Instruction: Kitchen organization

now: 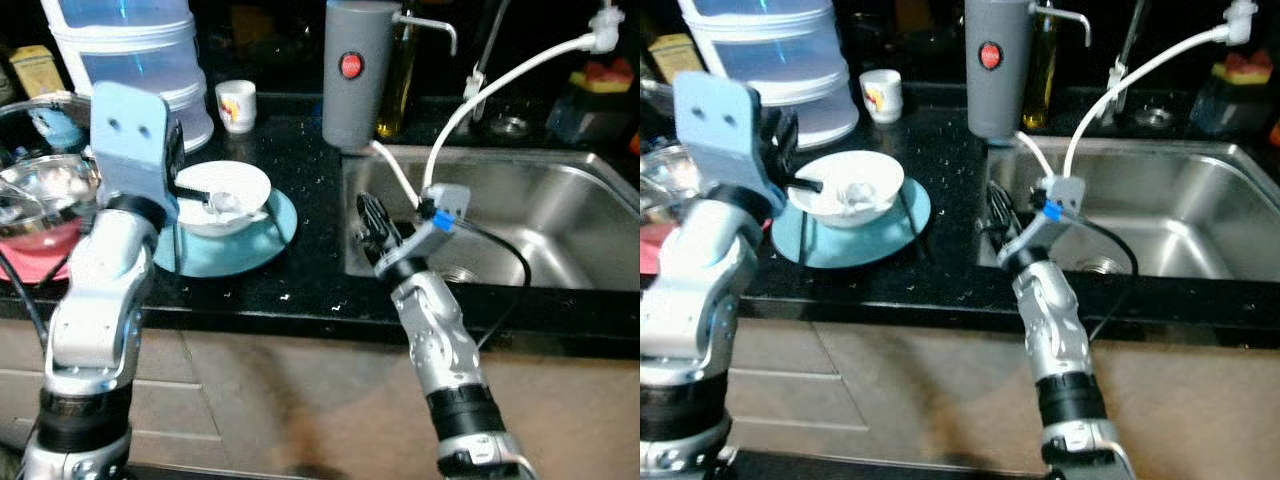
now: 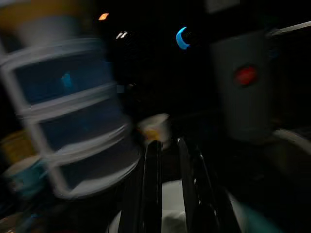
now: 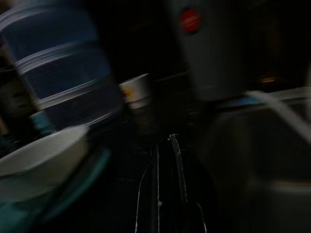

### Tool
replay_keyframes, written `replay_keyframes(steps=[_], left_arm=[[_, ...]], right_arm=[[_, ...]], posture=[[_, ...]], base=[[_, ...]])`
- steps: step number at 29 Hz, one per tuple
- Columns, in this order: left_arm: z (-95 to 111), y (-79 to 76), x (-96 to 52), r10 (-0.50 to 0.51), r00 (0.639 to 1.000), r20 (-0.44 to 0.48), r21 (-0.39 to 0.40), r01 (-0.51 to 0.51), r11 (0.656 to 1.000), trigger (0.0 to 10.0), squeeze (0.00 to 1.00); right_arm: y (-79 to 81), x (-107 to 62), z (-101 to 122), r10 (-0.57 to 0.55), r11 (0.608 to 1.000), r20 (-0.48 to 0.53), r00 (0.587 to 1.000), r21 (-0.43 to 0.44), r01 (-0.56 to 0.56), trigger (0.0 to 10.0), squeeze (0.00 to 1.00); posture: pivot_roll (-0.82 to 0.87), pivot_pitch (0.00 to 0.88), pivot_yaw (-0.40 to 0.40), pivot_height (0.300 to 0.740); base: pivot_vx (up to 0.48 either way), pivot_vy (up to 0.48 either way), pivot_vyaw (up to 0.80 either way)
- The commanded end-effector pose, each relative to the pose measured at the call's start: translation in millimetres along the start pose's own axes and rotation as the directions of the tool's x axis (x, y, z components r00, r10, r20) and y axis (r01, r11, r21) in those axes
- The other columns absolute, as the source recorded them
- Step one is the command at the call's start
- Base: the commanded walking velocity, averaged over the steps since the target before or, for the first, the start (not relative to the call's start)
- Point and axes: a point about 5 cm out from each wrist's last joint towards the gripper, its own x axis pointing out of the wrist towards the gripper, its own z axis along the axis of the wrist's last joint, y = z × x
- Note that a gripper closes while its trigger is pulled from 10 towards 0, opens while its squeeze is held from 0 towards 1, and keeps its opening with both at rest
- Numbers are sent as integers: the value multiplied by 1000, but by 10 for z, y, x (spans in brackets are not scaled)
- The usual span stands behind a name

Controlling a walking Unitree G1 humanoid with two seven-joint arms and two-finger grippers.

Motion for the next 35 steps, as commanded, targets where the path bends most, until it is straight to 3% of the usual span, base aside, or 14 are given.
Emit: replay_keyframes(steps=[1, 9, 12, 15, 17, 23, 30, 35], left_arm=[[29, 18, -2, 8, 1000, 15, 10, -8, 1000, 10000, 0], [-20, 63, -12, 29, 999, -17, 23, -28, 999, 10000, 0], [-105, 94, -28, 47, 996, -80, -1, -47, 999, 10000, 0], [-252, 149, -74, 73, 982, -176, 32, -68, 997, 10000, 0], [-279, 165, -85, 86, 978, -192, 37, -80, 996, 10000, 0], [-298, 61, -99, 53, 978, -202, -6, -55, 998, 10000, 0], [-234, 133, -91, 103, 982, -158, 21, -100, 995, 10000, 0], [-207, 111, -75, 92, 982, -165, -26, -98, 995, 10000, 0]], right_arm=[[-31, -39, -45, -18, 1000, -19, 1000, 12, 18, 10000, 0], [-23, -18, -25, -12, 1000, -12, 1000, 19, 13, 10000, 0], [-25, -14, -19, -9, 1000, -12, 1000, 16, 9, 10000, 0], [-11, 10, 7, 0, 1000, -5, 1000, 16, 0, 10000, 0], [-5, 21, 19, 3, 1000, 0, 1000, 18, -3, 10000, 0], [49, 84, 46, 33, 998, 7, 999, 45, -34, 10000, 0], [98, 106, 46, 57, 998, -4, 998, 27, -57, 10000, 0], [114, 103, 30, 65, 998, -15, 998, 14, -65, 10000, 0]], posture=[[155, 76, 39, 740], [154, 77, 34, 740], [155, 78, 31, 740], [157, 79, 25, 740], [157, 79, 23, 740], [157, 76, 16, 740], [158, 77, 12, 740], [156, 79, 13, 740]], base=[[0, 0, 0], [0, 0, 0], [0, 0, 0], [0, 0, 0], [0, 0, 0], [0, 0, 0], [0, 0, 0], [0, 0, 570]])
